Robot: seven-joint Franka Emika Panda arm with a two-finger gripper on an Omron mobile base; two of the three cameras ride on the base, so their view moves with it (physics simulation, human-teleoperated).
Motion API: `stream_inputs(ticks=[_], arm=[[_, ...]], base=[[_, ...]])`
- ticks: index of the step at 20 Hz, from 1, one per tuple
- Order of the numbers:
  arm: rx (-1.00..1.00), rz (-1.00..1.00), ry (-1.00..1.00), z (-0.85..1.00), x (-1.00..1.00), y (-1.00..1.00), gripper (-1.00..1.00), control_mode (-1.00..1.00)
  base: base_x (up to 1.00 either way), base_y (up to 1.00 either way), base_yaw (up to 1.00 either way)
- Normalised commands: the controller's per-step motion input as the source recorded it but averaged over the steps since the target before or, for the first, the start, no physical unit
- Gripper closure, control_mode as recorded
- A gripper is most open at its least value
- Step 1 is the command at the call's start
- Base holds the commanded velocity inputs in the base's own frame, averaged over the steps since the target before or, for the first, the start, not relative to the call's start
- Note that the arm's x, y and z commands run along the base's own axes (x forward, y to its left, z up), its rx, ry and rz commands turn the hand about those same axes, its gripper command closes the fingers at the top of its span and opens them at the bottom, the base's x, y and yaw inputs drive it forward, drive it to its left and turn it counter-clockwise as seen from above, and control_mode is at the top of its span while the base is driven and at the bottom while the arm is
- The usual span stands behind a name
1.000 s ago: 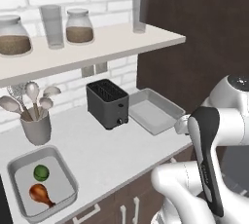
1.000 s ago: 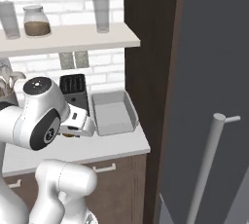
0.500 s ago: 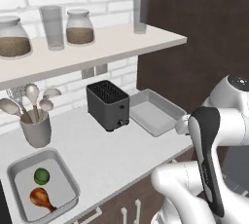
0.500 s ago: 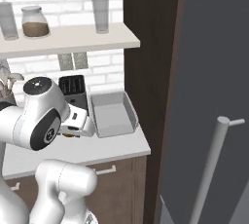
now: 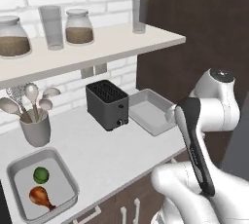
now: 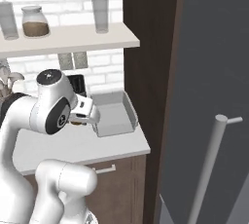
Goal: Place one avocado and one chicken drumstick in each tupperware on the nearby counter, to pack two identical lunches.
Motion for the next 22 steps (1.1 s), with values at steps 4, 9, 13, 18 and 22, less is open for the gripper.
stream_inputs(ticks=[4, 9, 13, 18, 22], arm=[[-0.01, 0.11, 0.0, -0.02, 1.0, -0.01, 1.0, -1.0], [-0.01, 0.23, 0.0, -0.39, 0.99, -0.35, 1.0, -1.0], [-0.09, 0.32, 0.0, -0.56, 0.86, -0.32, 1.0, -1.0], [-0.16, 0.28, 0.0, -0.39, 0.73, -0.06, 1.0, -1.0], [-0.04, 0.24, 0.0, -0.27, 0.79, -0.03, 1.0, -1.0]], base=[[0.0, 0.0, 0.0], [0.0, 0.0, 0.0], [0.0, 0.0, 0.0], [0.0, 0.0, 0.0], [0.0, 0.0, 0.0]])
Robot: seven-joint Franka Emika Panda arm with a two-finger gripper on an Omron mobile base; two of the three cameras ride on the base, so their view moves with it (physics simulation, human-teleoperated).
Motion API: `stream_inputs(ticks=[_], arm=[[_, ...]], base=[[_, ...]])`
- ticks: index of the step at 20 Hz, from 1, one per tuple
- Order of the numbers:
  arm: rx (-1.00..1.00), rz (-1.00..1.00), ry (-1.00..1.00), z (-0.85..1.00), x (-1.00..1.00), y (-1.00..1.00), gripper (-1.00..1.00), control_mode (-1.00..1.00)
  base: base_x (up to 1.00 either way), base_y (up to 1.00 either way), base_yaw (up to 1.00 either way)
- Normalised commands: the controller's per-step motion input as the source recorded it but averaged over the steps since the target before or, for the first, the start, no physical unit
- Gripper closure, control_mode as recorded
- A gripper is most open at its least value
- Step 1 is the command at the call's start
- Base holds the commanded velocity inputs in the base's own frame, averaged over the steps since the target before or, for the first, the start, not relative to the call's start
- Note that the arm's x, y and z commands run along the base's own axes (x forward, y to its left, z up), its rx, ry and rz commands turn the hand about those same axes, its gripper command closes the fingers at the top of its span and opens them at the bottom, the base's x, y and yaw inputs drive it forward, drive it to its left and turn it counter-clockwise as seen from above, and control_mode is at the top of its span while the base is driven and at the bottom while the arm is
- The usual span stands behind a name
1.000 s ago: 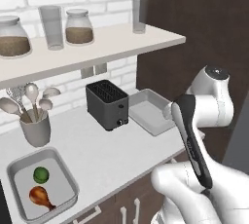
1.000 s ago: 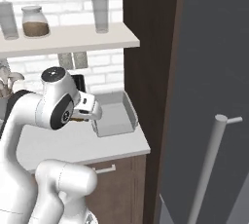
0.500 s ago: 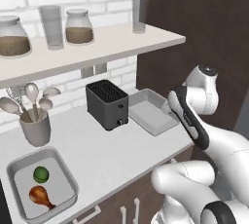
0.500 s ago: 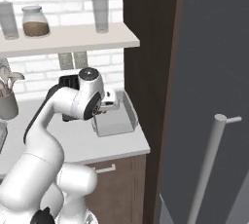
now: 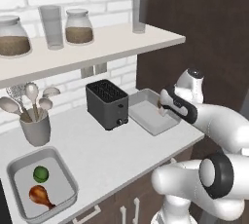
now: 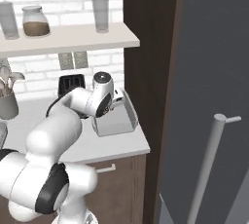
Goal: Place one avocado and one chicken drumstick in each tupperware on the nearby counter, to pack two identical lunches.
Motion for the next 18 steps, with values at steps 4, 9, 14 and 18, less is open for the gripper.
stream_inputs(ticks=[4, 9, 14, 18], arm=[[-0.02, 0.26, 0.0, -0.33, 0.83, -0.05, 1.0, -1.0], [-0.07, 0.21, 0.0, -0.1, 0.66, 0.01, 1.0, -1.0], [-0.05, 0.19, 0.01, -0.12, 0.76, 0.07, 1.0, -1.0], [-0.04, 0.18, 0.01, -0.36, 0.66, 0.05, 1.0, -1.0]], base=[[0.0, 0.0, 0.0], [0.0, 0.0, 0.0], [0.0, 0.0, 0.0], [0.0, 0.0, 0.0]])
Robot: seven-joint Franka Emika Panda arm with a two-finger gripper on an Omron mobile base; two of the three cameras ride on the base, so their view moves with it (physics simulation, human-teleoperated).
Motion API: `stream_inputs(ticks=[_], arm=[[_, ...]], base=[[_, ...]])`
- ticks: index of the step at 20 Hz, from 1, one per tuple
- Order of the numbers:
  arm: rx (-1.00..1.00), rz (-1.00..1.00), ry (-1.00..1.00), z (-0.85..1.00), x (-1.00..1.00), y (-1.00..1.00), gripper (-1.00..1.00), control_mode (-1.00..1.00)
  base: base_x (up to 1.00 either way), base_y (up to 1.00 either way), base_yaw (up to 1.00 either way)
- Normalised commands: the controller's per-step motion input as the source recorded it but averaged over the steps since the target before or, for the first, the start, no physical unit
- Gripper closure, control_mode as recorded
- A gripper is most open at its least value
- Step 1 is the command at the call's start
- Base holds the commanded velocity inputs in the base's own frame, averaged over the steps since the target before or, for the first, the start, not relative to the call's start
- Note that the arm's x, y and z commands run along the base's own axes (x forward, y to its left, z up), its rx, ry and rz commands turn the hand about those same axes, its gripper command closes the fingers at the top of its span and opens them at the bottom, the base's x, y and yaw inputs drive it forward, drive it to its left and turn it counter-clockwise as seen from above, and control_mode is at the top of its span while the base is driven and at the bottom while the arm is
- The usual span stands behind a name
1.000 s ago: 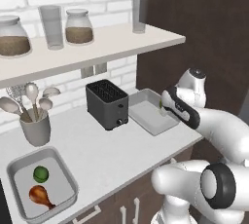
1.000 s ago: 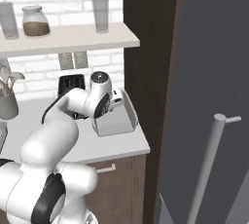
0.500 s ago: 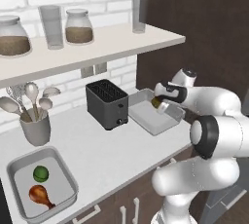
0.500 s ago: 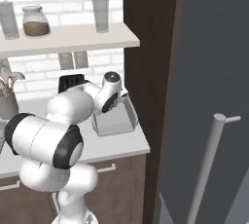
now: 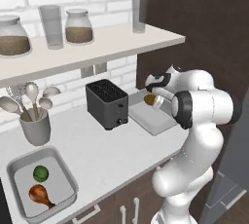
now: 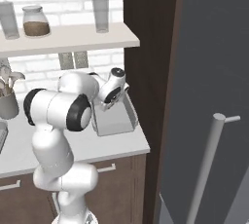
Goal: Place one avocado and one chicken drumstick in each tupperware on the nearby counter, to pack two identical lunches.
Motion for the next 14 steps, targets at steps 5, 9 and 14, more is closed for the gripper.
stream_inputs(ticks=[5, 9, 14], arm=[[-0.01, 0.16, 0.0, -0.35, 0.4, 0.0, -1.0, -1.0], [-0.03, 0.13, 0.0, -0.09, 0.32, 0.0, -1.0, -1.0], [-0.03, 0.08, 0.0, 0.0, 0.04, 0.0, -1.0, -1.0]], base=[[0.0, 0.0, 0.0], [0.0, 0.0, 0.0], [0.0, 0.0, 0.0]])
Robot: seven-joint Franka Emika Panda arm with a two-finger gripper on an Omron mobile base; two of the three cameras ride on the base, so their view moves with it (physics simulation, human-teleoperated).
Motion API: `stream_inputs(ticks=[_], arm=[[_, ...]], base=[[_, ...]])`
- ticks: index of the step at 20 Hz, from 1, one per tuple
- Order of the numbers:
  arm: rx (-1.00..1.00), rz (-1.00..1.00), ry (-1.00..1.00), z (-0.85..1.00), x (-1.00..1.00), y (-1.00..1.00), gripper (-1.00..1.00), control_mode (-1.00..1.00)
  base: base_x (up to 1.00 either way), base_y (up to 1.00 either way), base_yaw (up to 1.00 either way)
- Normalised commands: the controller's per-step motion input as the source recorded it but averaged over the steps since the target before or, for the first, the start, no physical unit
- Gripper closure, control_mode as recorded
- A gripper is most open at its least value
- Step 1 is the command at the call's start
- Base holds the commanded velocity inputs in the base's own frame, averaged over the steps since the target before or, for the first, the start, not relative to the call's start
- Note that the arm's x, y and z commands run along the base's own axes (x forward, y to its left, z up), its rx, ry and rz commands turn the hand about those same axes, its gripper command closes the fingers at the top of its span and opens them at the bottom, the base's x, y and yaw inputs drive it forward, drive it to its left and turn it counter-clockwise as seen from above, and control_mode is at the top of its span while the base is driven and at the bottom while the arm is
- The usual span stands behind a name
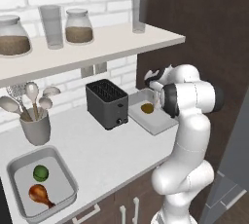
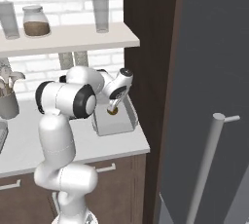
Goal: Place one avocado and one chicken drumstick in each tupperware on the nearby counter, to pack two identical lunches.
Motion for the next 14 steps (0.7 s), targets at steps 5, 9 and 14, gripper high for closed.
stream_inputs(ticks=[5, 9, 14], arm=[[-0.02, 0.0, 0.0, 0.01, -0.06, 0.08, -1.0, -1.0], [0.0, -0.01, 0.0, 0.31, -0.53, 0.01, -1.0, -1.0], [-0.05, 0.0, 0.0, 0.5, -0.81, 0.18, -1.0, -1.0]], base=[[0.0, 0.0, 0.0], [0.0, 0.0, 0.0], [0.0, 0.0, 0.0]])
